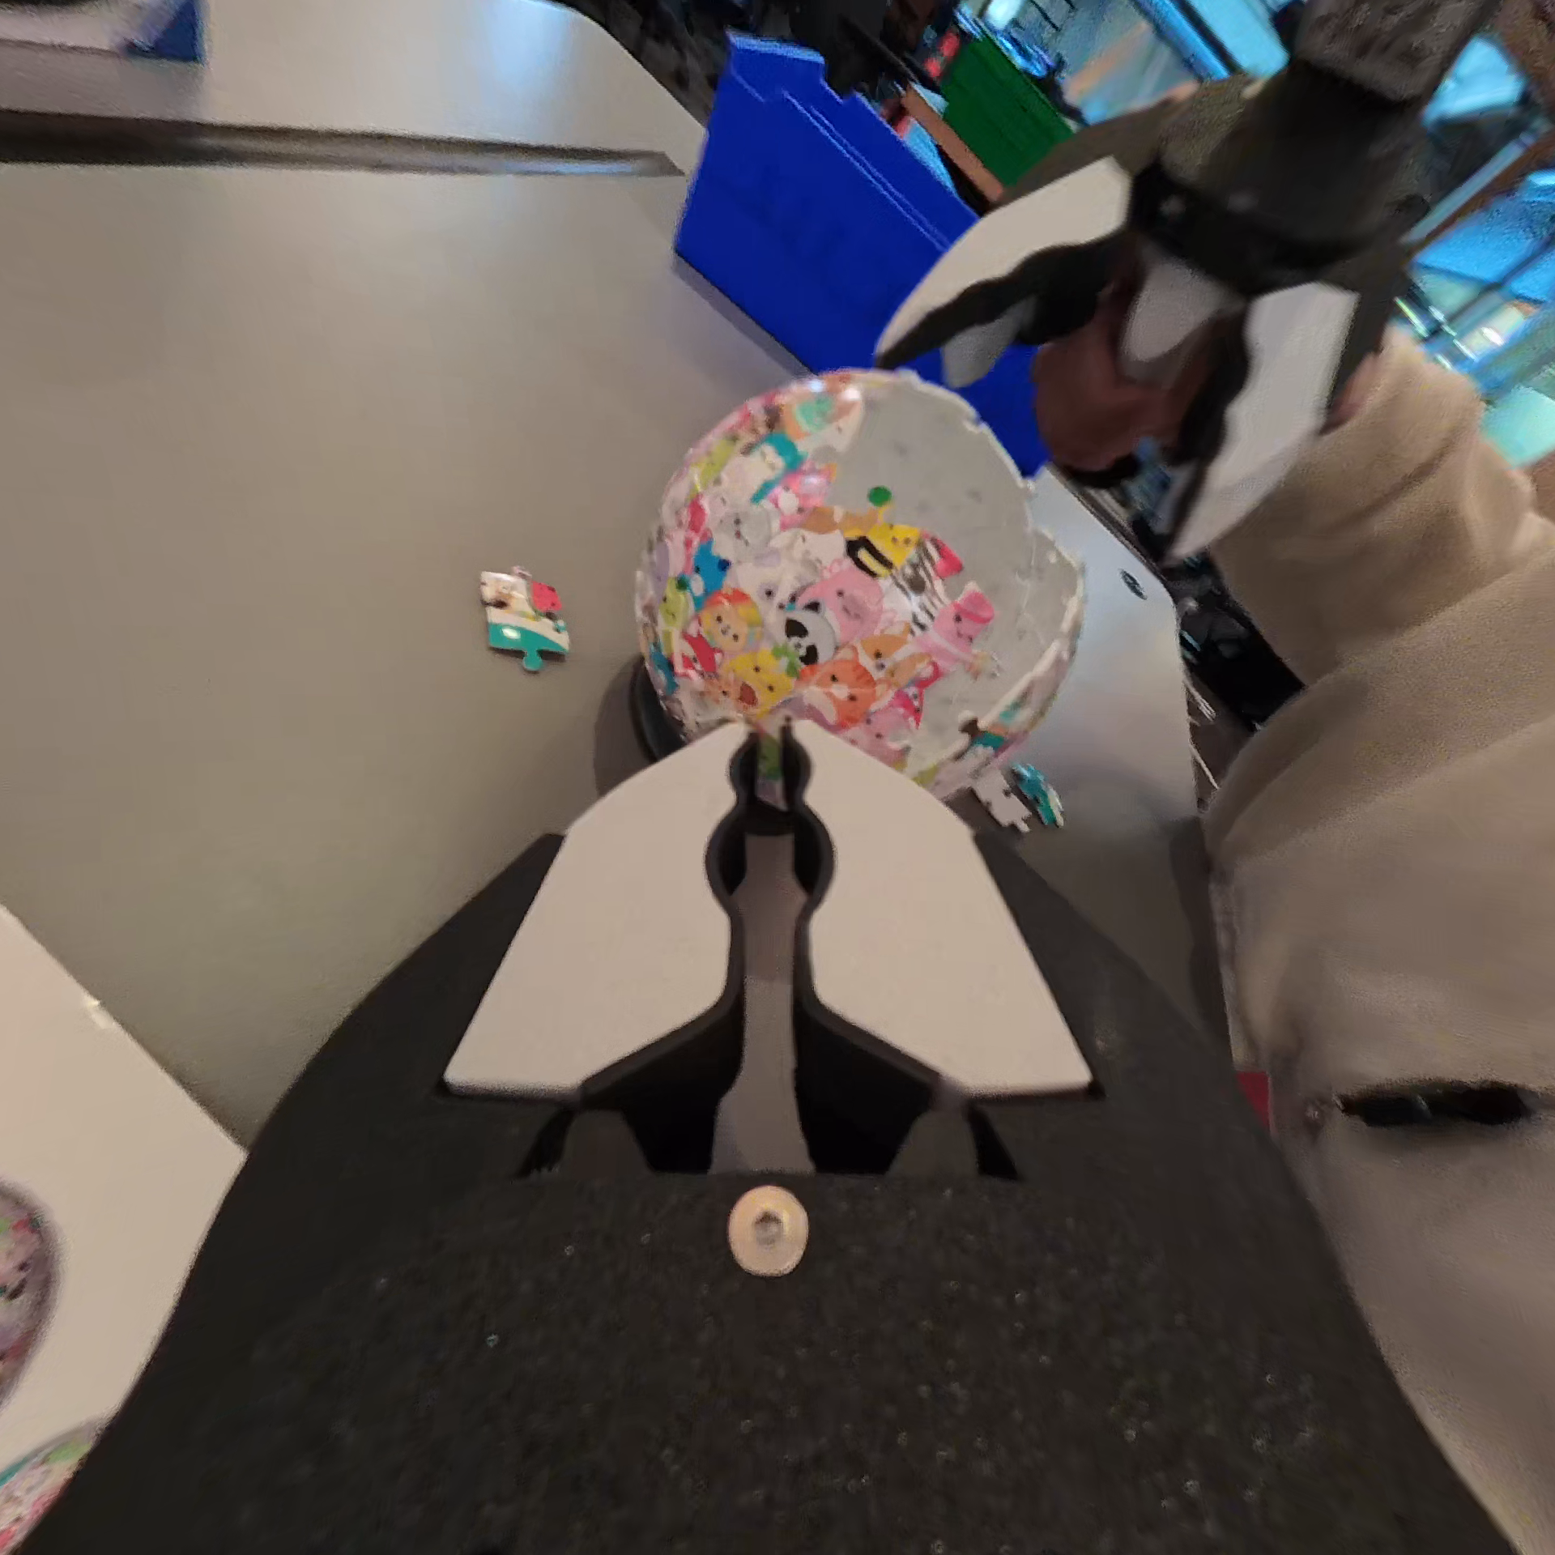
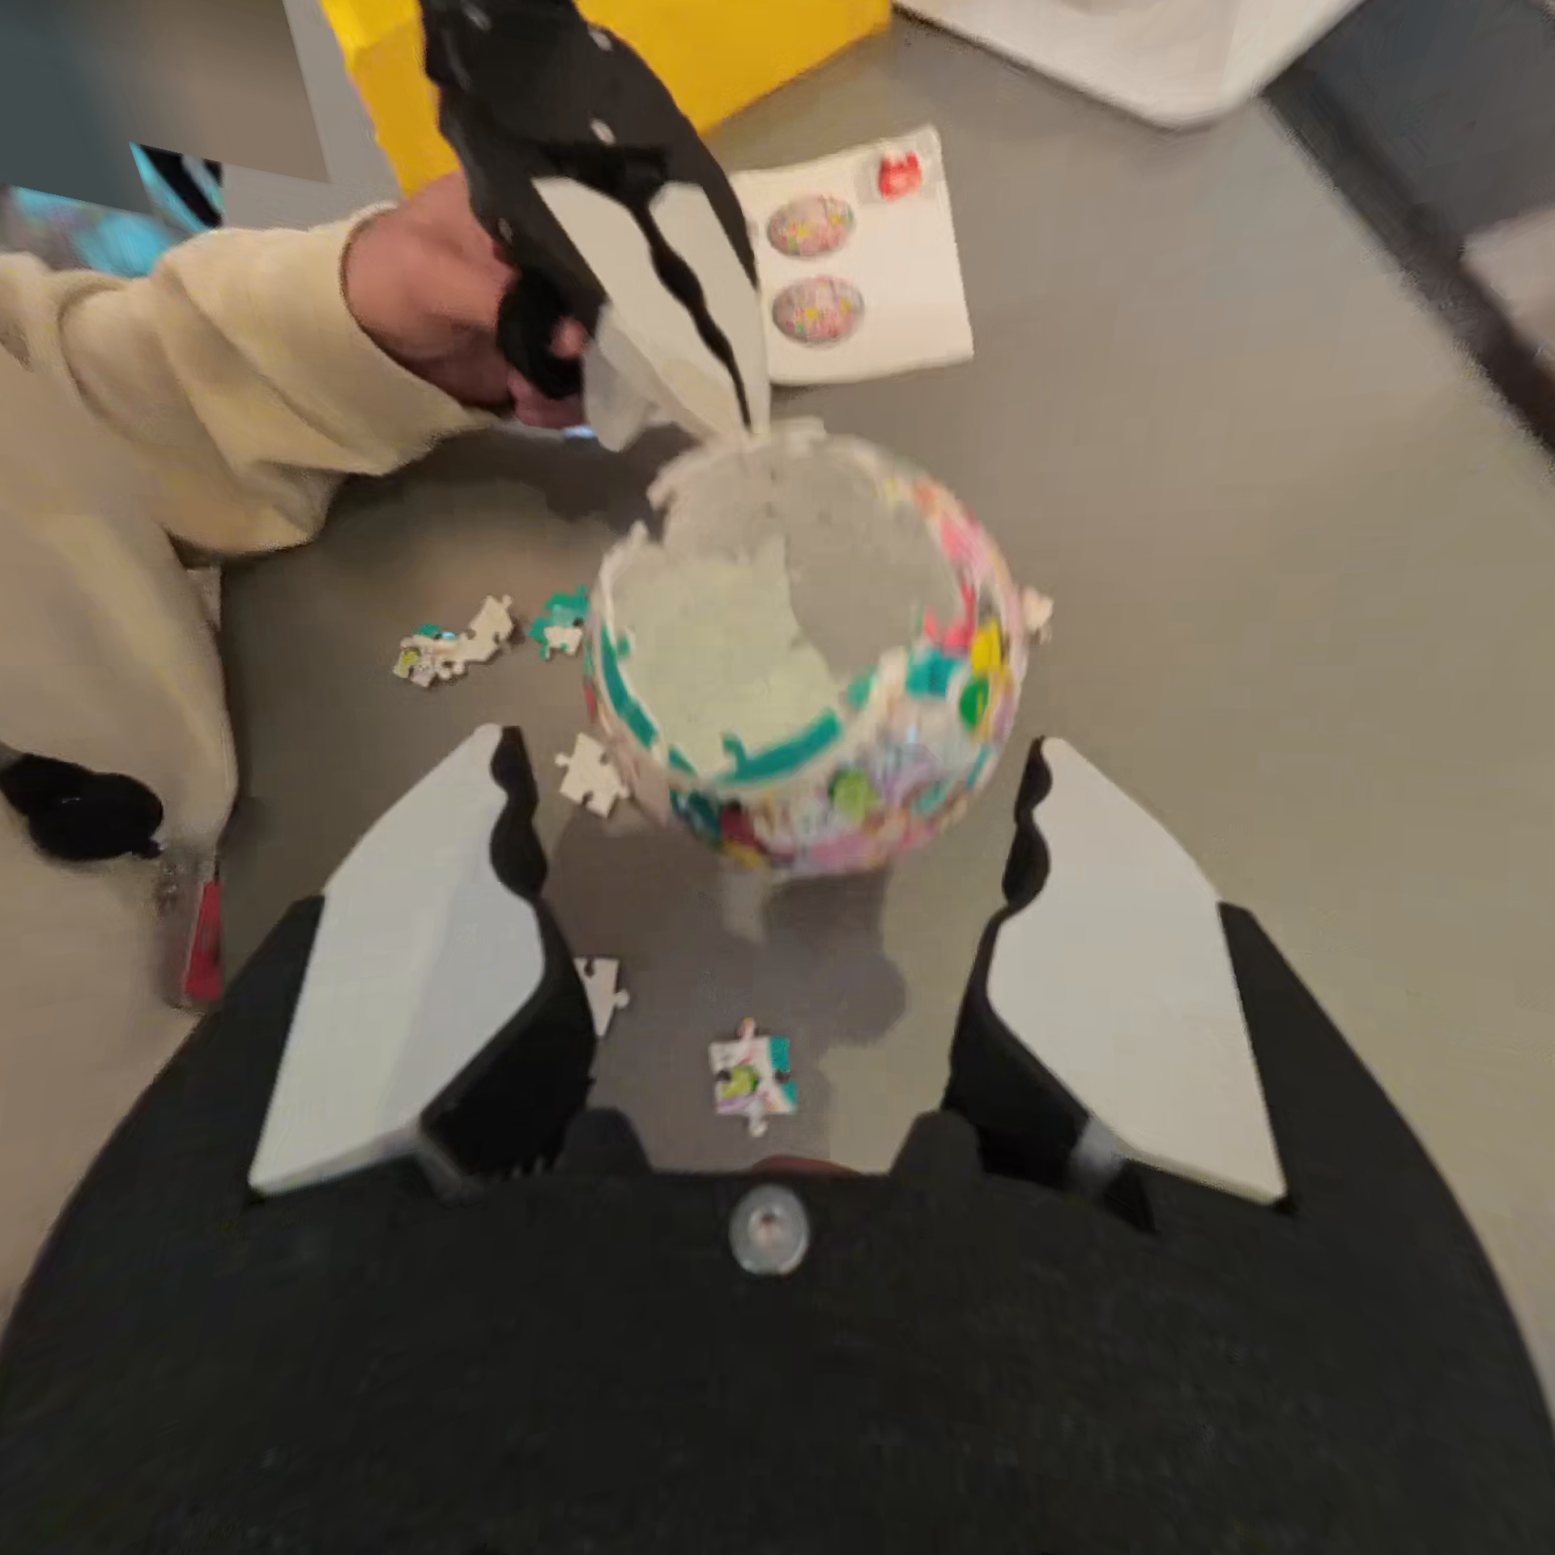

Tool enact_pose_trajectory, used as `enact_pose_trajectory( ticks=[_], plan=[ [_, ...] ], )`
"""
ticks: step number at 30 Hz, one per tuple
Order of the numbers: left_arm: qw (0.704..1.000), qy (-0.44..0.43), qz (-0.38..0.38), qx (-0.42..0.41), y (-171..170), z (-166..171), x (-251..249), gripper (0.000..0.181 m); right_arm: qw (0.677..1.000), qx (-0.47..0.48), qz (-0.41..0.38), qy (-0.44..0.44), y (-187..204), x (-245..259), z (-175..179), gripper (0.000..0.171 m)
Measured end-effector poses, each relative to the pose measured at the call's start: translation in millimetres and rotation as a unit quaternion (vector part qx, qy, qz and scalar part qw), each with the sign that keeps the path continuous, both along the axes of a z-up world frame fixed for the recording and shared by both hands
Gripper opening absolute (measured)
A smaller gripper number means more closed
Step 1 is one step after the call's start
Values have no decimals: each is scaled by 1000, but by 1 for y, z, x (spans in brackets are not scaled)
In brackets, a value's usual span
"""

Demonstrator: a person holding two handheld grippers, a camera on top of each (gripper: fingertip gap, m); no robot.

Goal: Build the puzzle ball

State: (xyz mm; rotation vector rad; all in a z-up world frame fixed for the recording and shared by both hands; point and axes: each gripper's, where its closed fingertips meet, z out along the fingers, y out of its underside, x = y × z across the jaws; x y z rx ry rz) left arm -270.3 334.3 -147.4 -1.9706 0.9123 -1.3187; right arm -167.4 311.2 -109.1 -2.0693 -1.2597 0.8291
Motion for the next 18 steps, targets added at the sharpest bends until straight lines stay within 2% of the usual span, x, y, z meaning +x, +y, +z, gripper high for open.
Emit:
enact_pose_trajectory(
  ticks=[1, 2, 3, 5, 6, 7, 10, 18],
  plan=[
    [1000, 7, -25, -10, -6, -3, -1, 13, 999, -10, -36, -1, -2, 11, -14, 113],
    [998, 17, -56, -18, -13, -7, -4, 22, 998, -13, -68, -6, -6, 20, -30, 127],
    [996, 17, -89, -21, -22, -8, -6, 36, 997, -30, -77, -12, -16, 23, -46, 132],
    [993, 11, -116, -24, -27, -11, -6, 61, 994, -70, -85, -6, -30, 16, -67, 131],
    [993, 8, -117, -28, -26, -11, -3, 81, 993, -86, -75, 18, -35, 4, -69, 130],
    [992, 2, -126, -29, -28, -9, 1, 90, 992, -94, -65, 43, -37, -7, -69, 129],
    [988, 11, -152, -20, -40, -9, 12, 87, 991, -101, -45, 70, -35, -24, -66, 137],
    [989, 36, -139, -32, -51, -25, 22, 84, 994, -73, -18, 76, -12, -23, -52, 137]
  ],
)
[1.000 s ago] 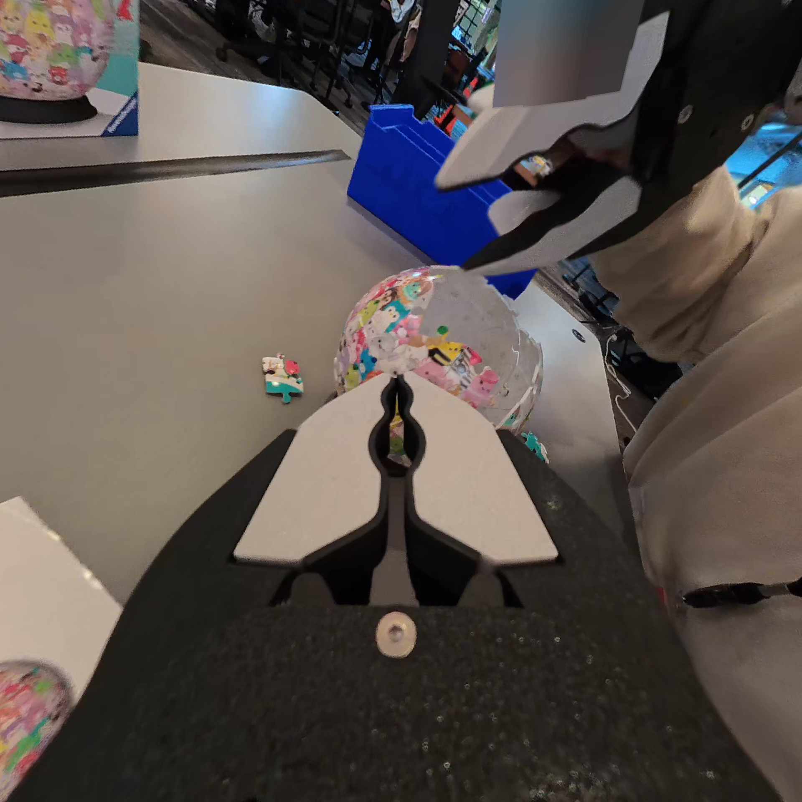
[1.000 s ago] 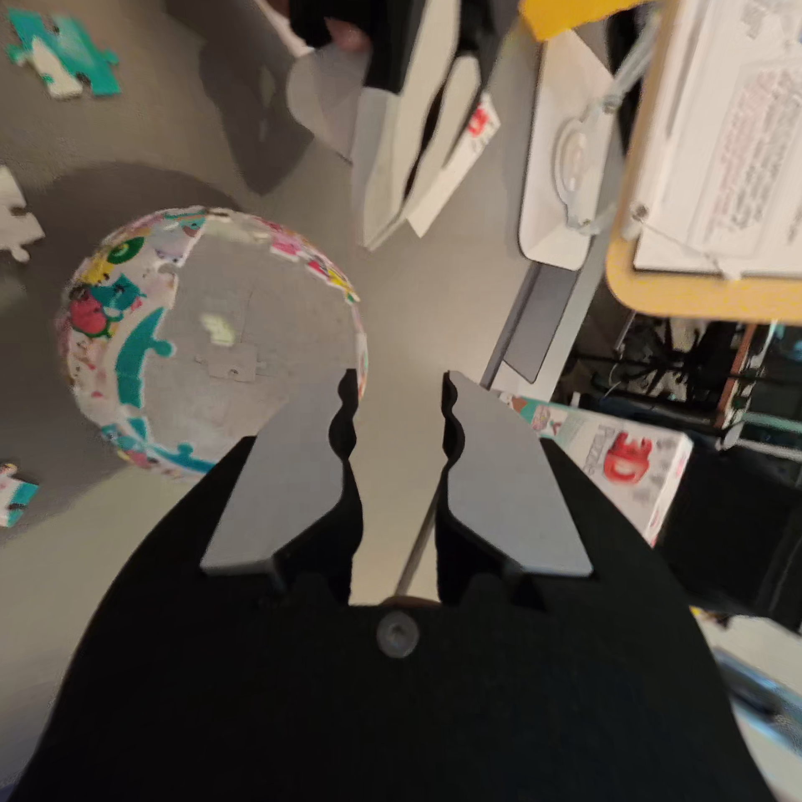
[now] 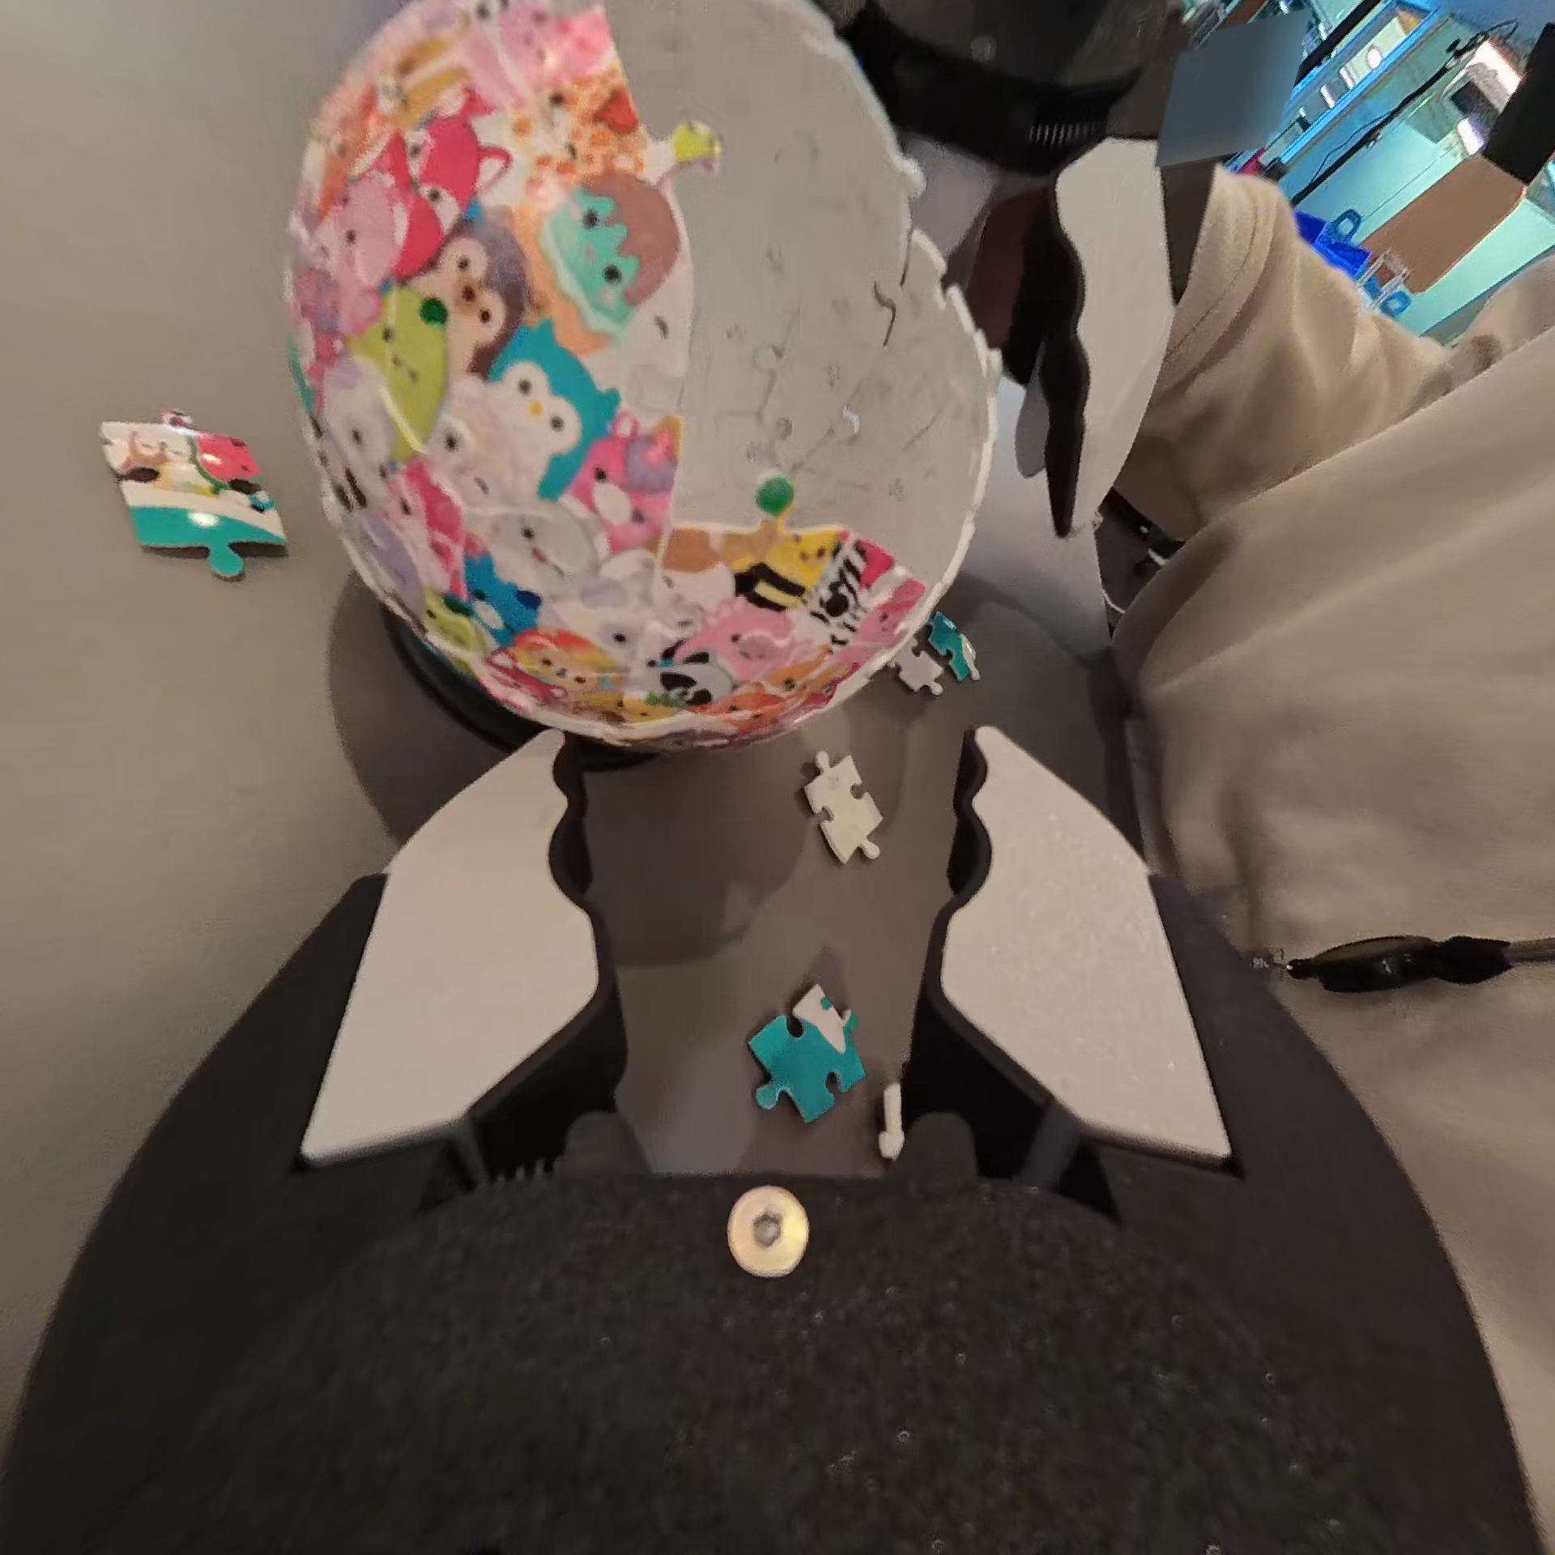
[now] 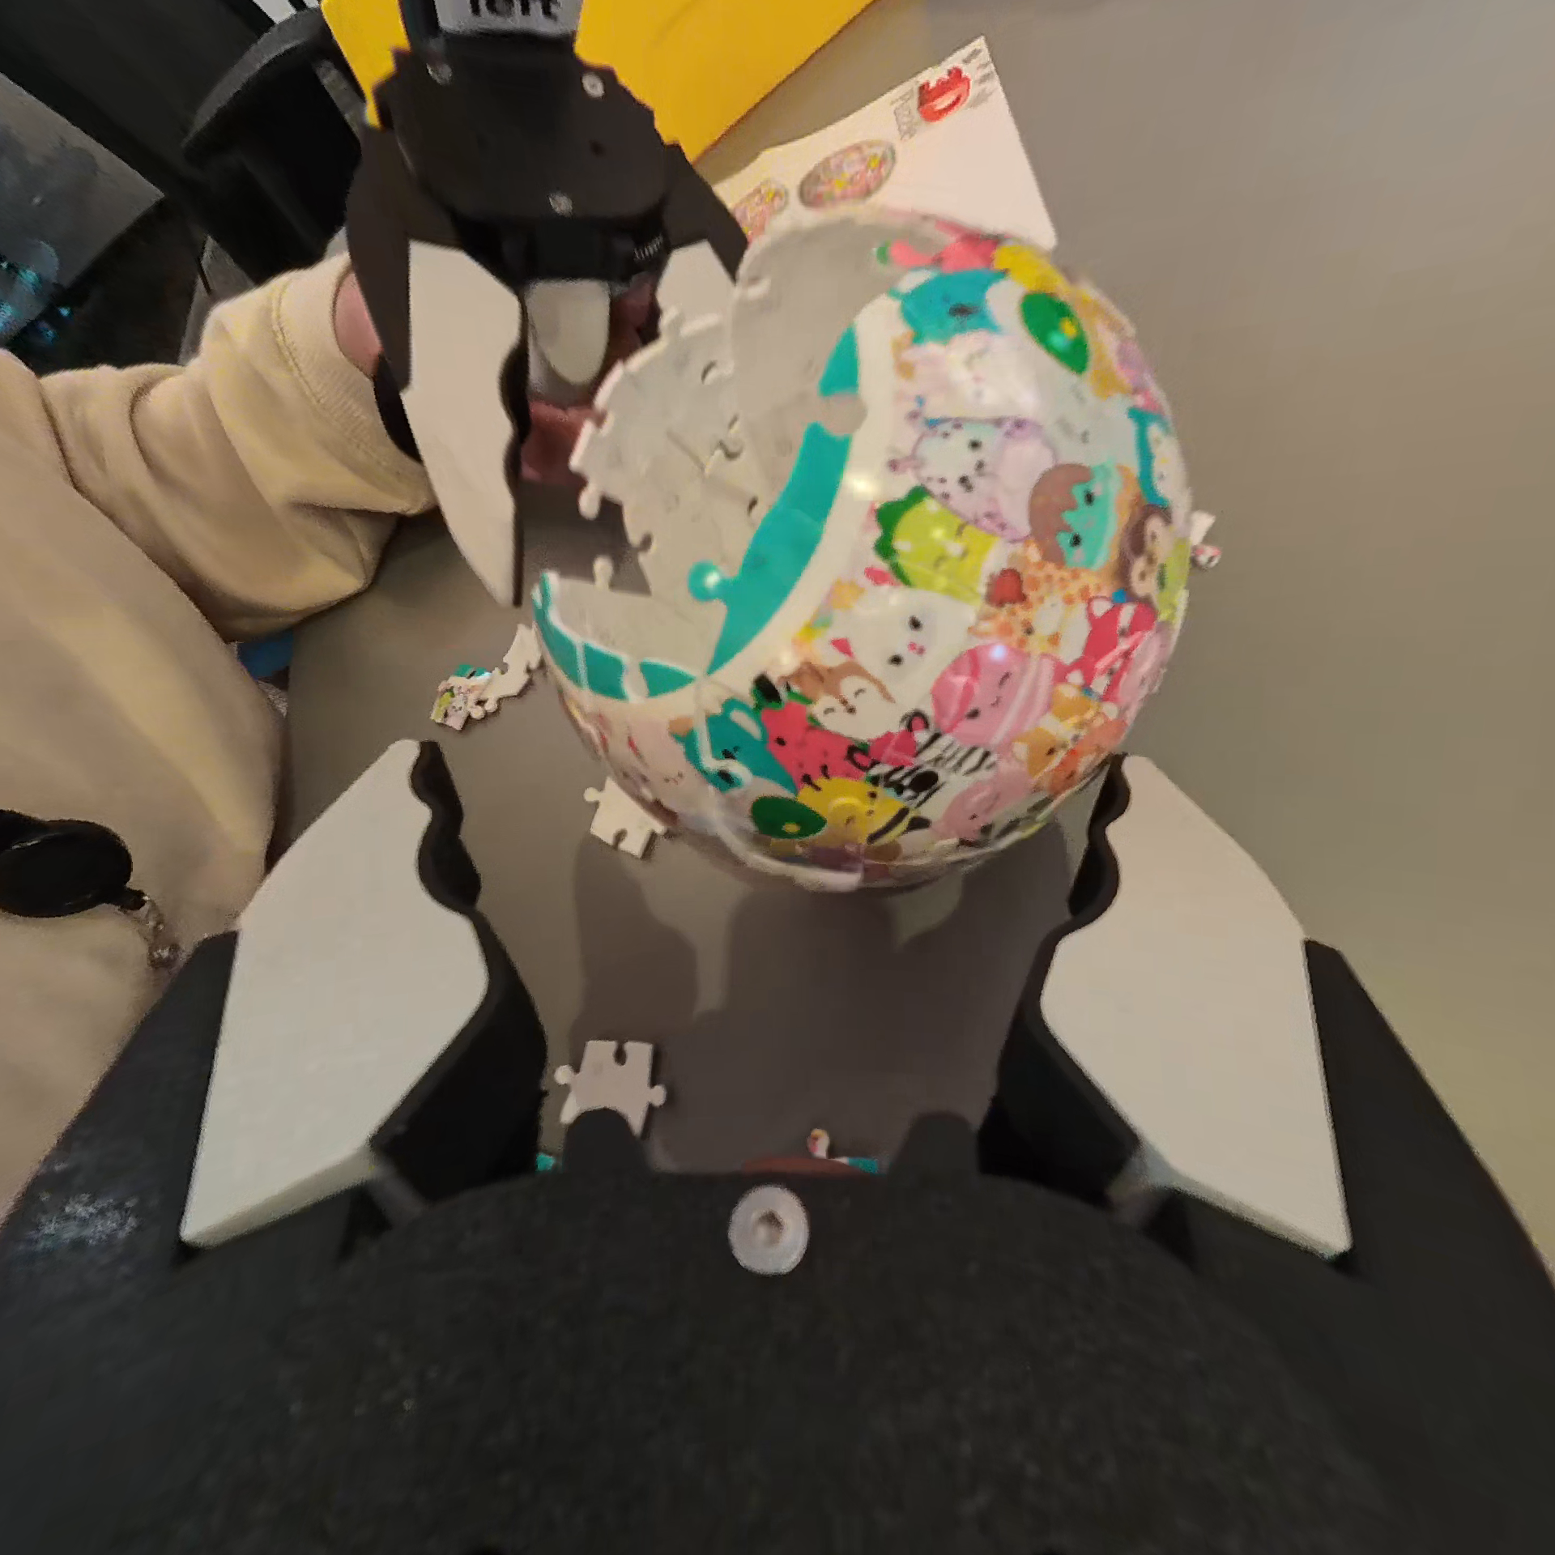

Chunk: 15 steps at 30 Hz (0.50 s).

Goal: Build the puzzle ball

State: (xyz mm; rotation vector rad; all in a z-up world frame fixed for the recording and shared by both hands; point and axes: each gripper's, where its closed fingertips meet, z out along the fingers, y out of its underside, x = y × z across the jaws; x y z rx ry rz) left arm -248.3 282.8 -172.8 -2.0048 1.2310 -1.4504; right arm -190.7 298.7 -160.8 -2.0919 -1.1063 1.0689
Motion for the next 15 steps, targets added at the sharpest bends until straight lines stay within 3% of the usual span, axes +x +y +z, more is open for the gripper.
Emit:
enact_pose_trajectory(
  ticks=[10, 15],
  plan=[
    [1000, 11, 11, -22, -1, -3, 6, 89, 998, -12, 2, 62, 5, 6, 9, 133],
    [999, 29, 11, -33, -1, -12, 13, 89, 998, 22, 4, 64, 10, -1, 17, 142]
  ],
)
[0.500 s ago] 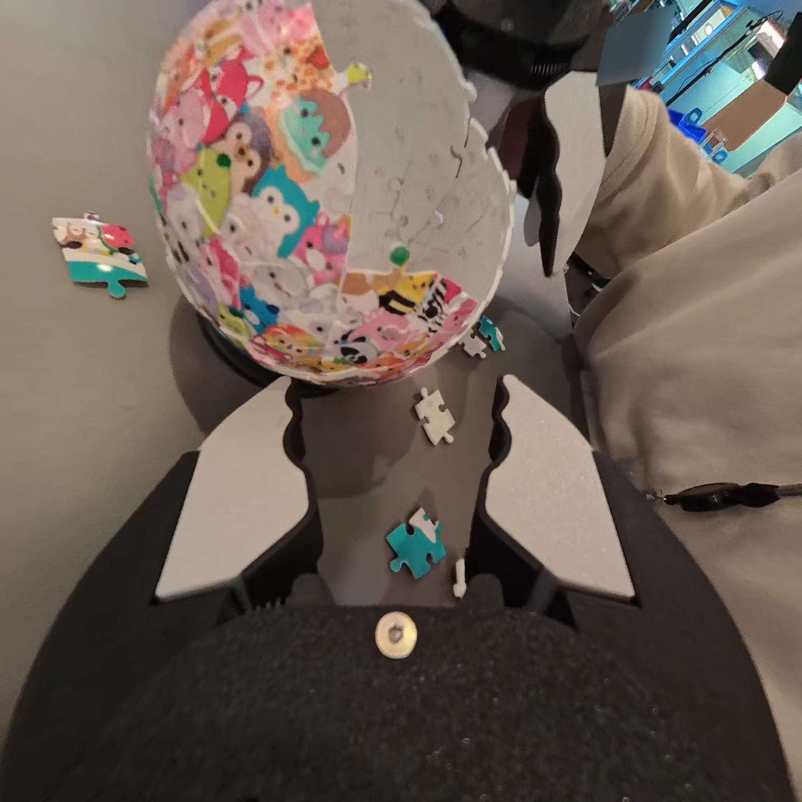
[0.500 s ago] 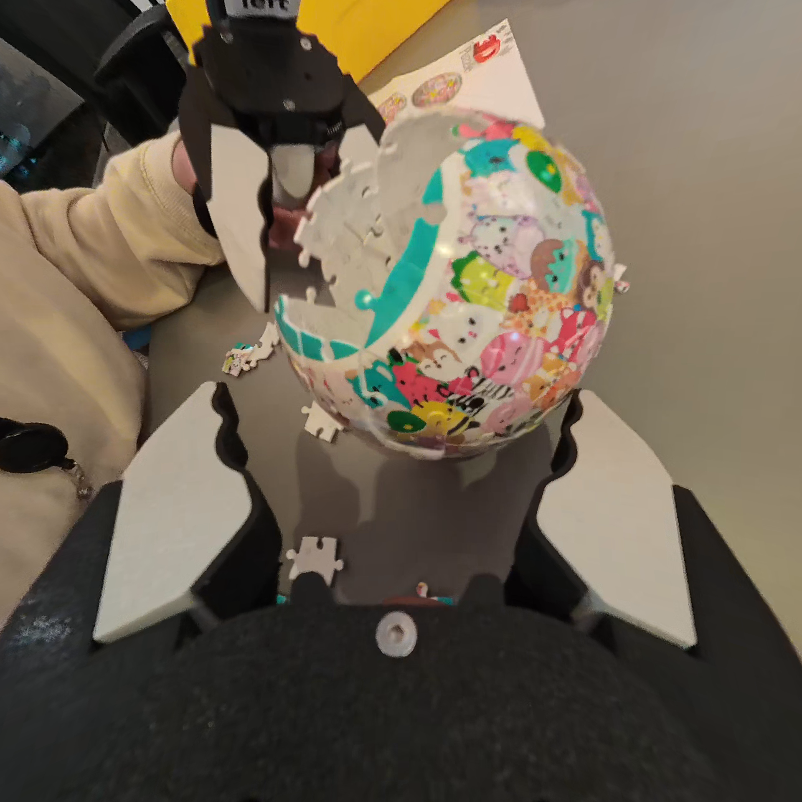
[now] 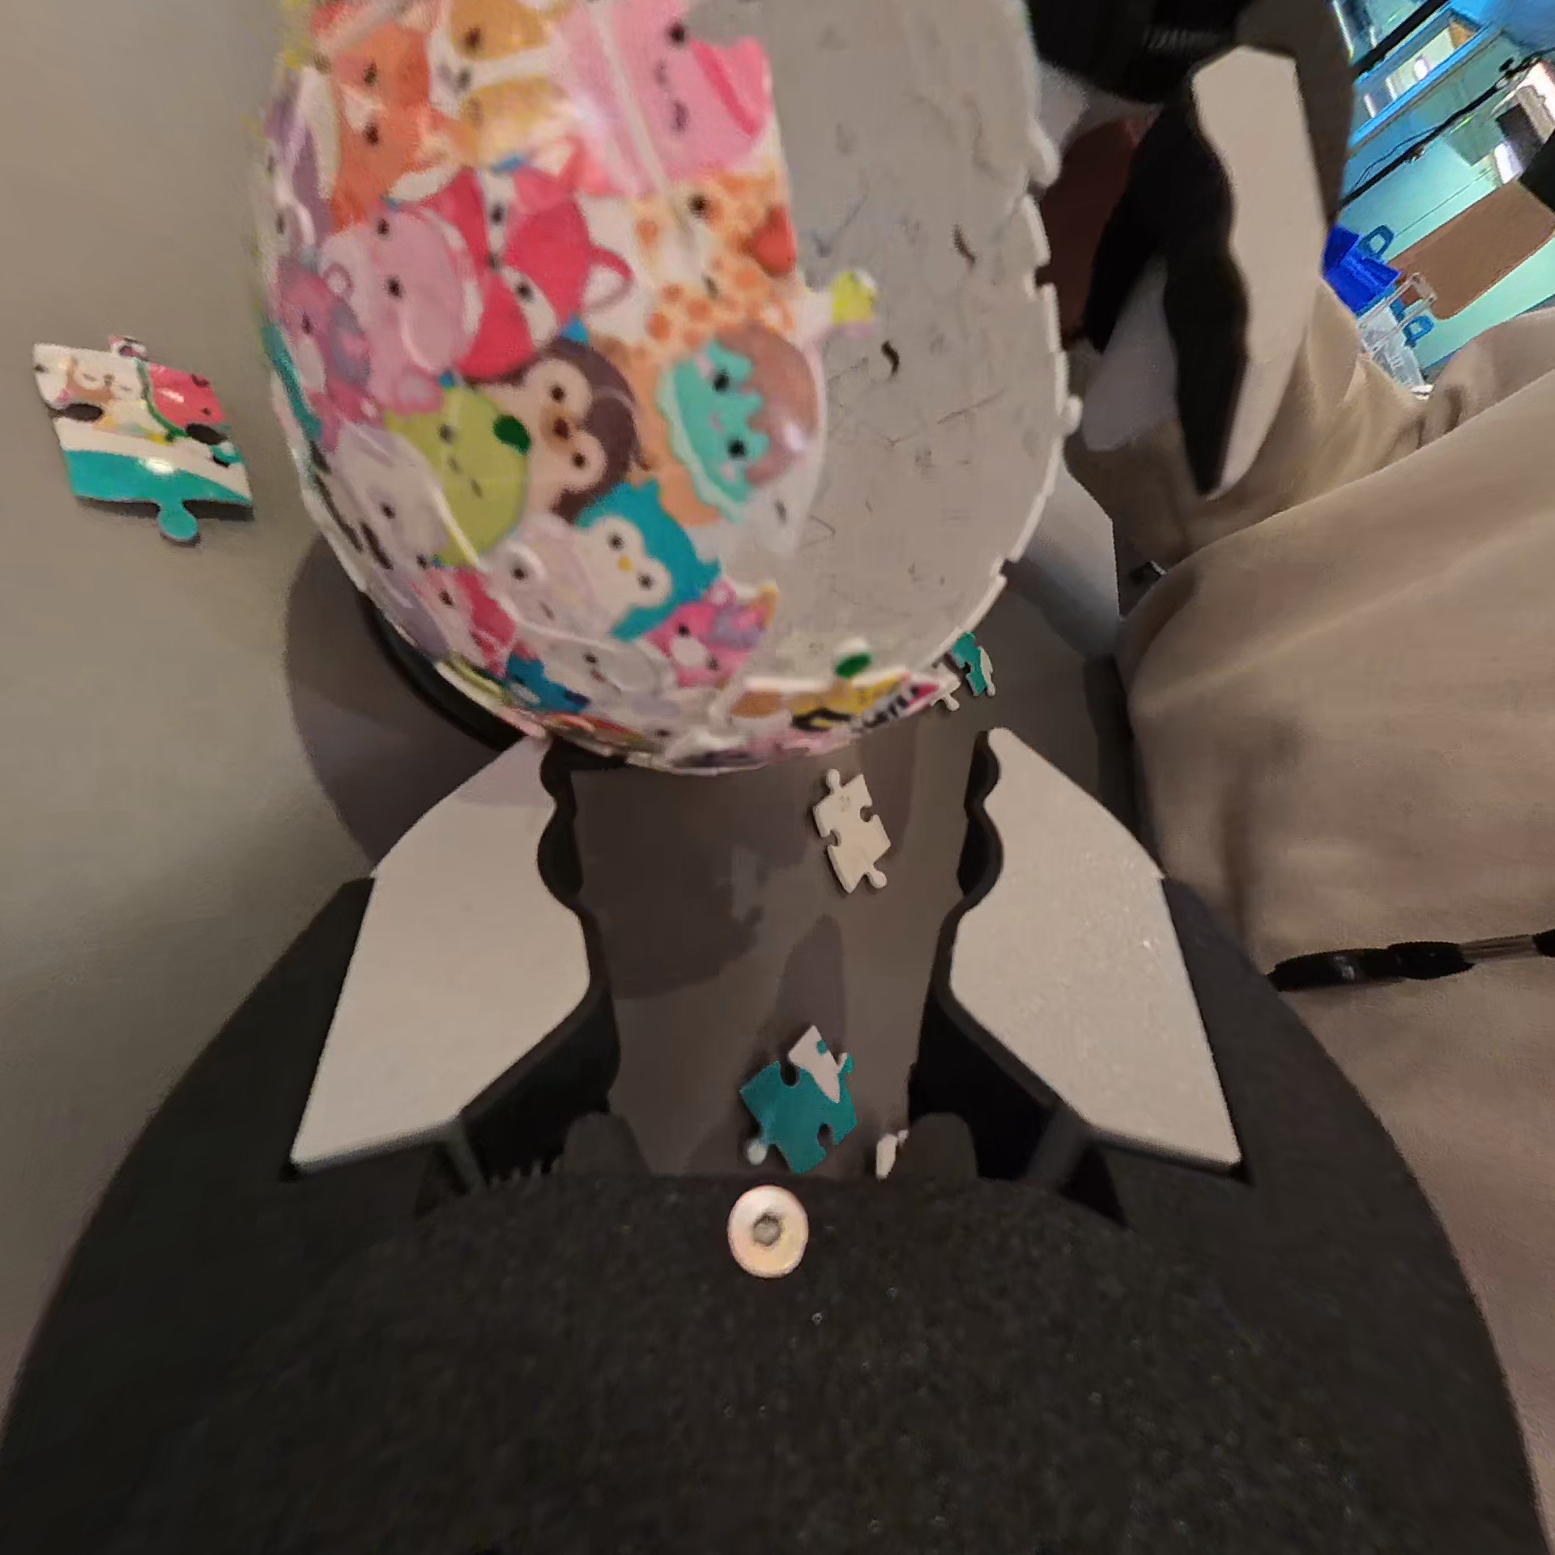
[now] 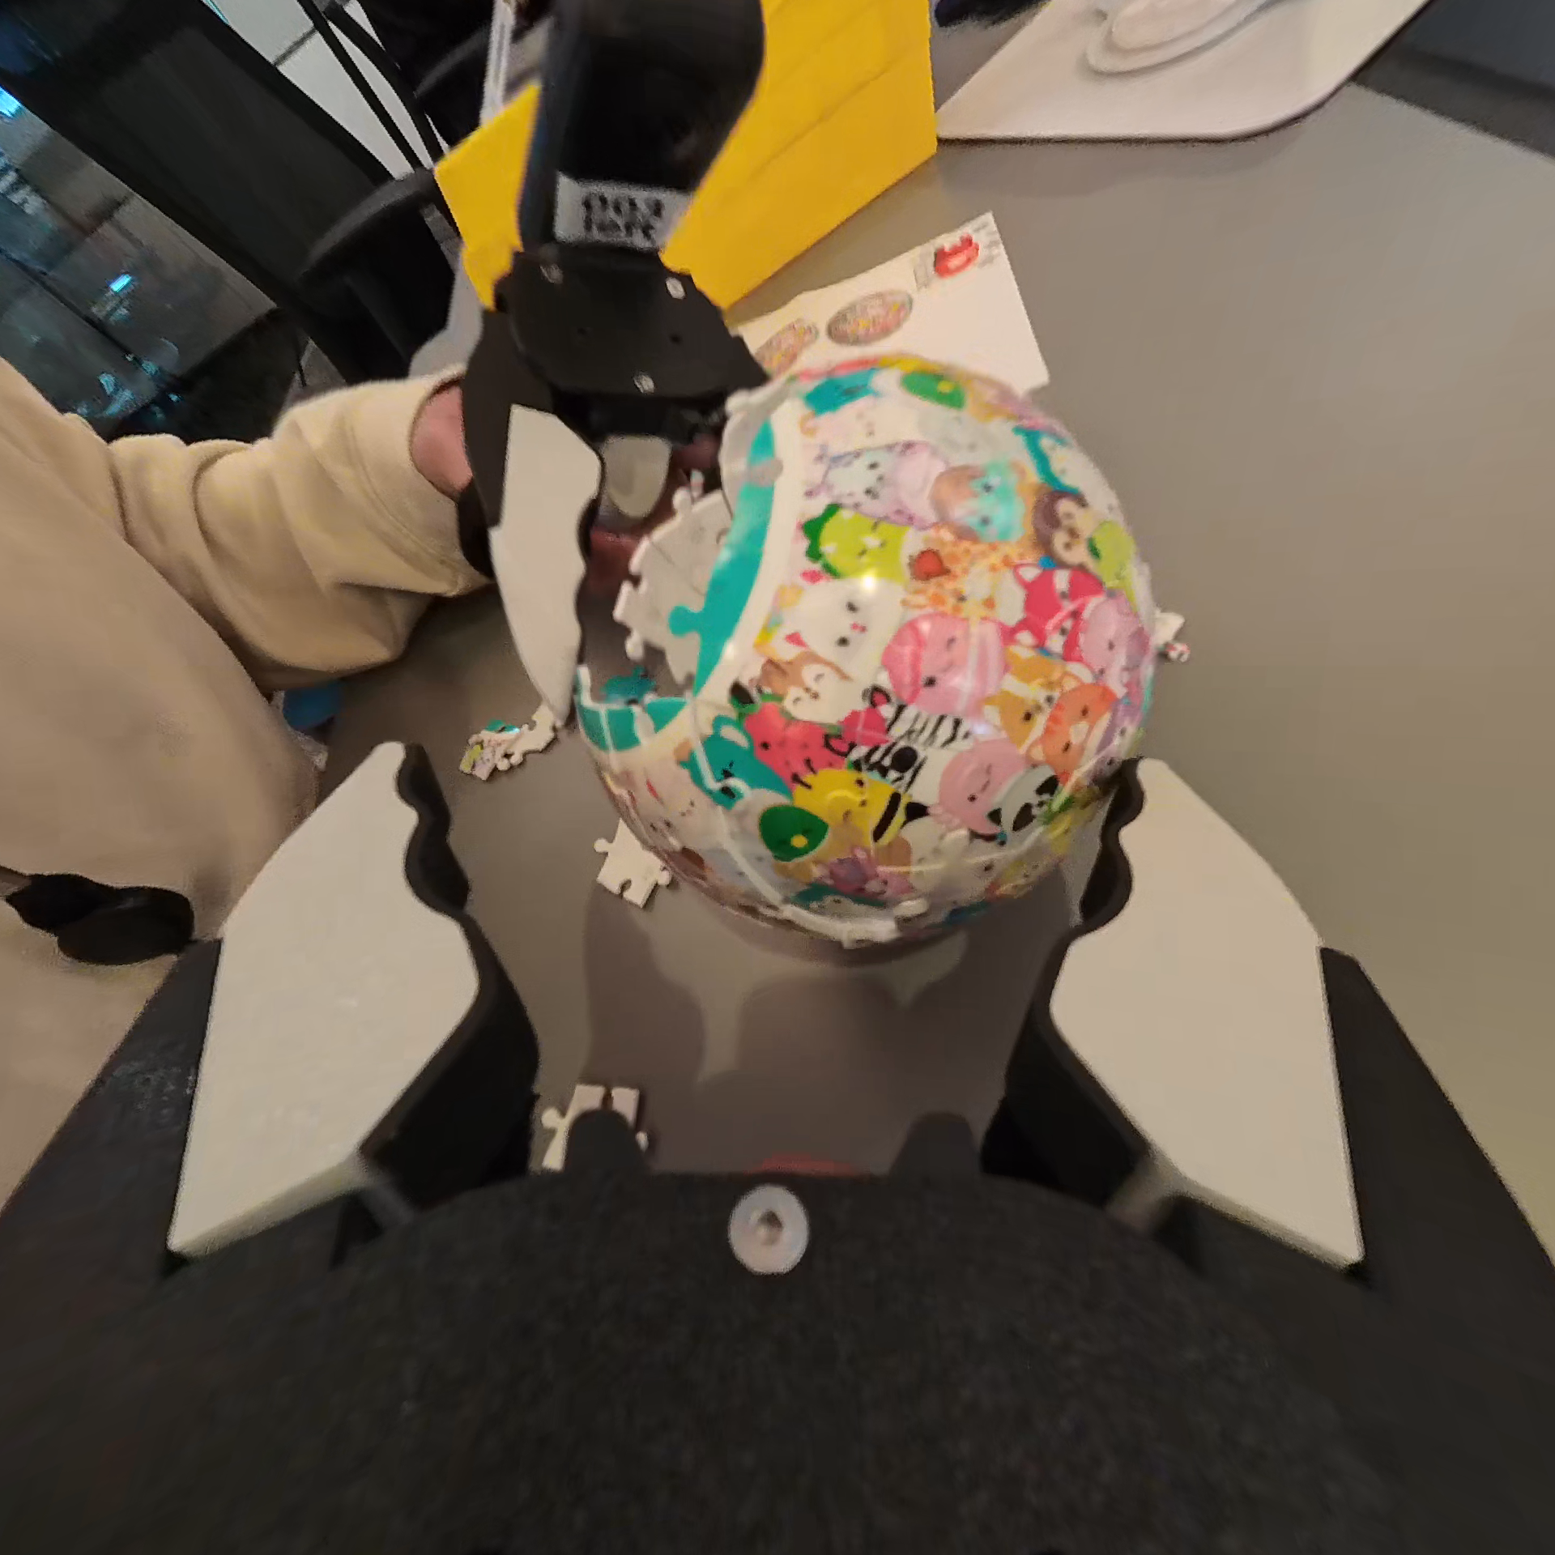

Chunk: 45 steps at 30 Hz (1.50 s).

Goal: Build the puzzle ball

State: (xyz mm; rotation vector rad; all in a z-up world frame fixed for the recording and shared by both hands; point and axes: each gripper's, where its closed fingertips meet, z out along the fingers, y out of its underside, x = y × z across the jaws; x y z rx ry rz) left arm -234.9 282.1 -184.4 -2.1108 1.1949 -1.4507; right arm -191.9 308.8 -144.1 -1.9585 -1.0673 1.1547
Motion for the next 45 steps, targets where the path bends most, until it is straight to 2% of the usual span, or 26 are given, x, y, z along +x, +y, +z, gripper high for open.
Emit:
enact_pose_trajectory(
  ticks=[4, 7, 9, 10, 14, 17, 21, 25, 29, 34, 37, 40, 45],
  plan=[
    [1000, 18, -4, -7, -2, -4, 0, 93, 1000, 8, -7, 20, 6, 7, 0, 136],
    [1000, 28, 7, 6, 6, -1, -6, 104, 998, -50, -5, 36, 0, 14, -10, 135],
    [1000, 16, 6, 7, 7, 6, -3, 103, 996, -68, 7, 58, -7, 10, -8, 133],
    [1000, 15, 2, 9, 7, 8, -1, 104, 996, -69, 7, 60, -7, 8, -6, 137],
    [999, 35, -6, 19, 4, -2, 5, 109, 998, -31, -3, 46, 2, 3, 3, 145],
    [999, 29, -3, 12, 3, -6, 9, 107, 999, -6, 2, 51, 6, 0, 15, 142],
    [999, 32, 5, 21, 7, -4, -5, 111, 999, 0, 0, 41, 8, 7, 12, 138],
    [1000, -6, 7, 21, 23, 19, -18, 123, 994, -82, 1, 68, -3, 15, 2, 140],
    [998, -61, -21, -3, 32, 46, -8, 123, 987, -126, 8, 98, -8, 7, 3, 145],
    [999, -49, -10, 11, 36, 42, -3, 130, 988, -114, -21, 103, 10, 1, 10, 144],
    [998, -57, 6, 7, 34, 40, -5, 127, 989, -96, -25, 114, 19, -2, 18, 144],
    [998, -62, 23, -7, 41, 37, -9, 124, 990, -93, -24, 108, 22, 3, 16, 136],
    [990, -118, 19, -70, 49, 47, -9, 124, 978, -188, -3, 95, 8, 8, 1, 138]
  ],
)
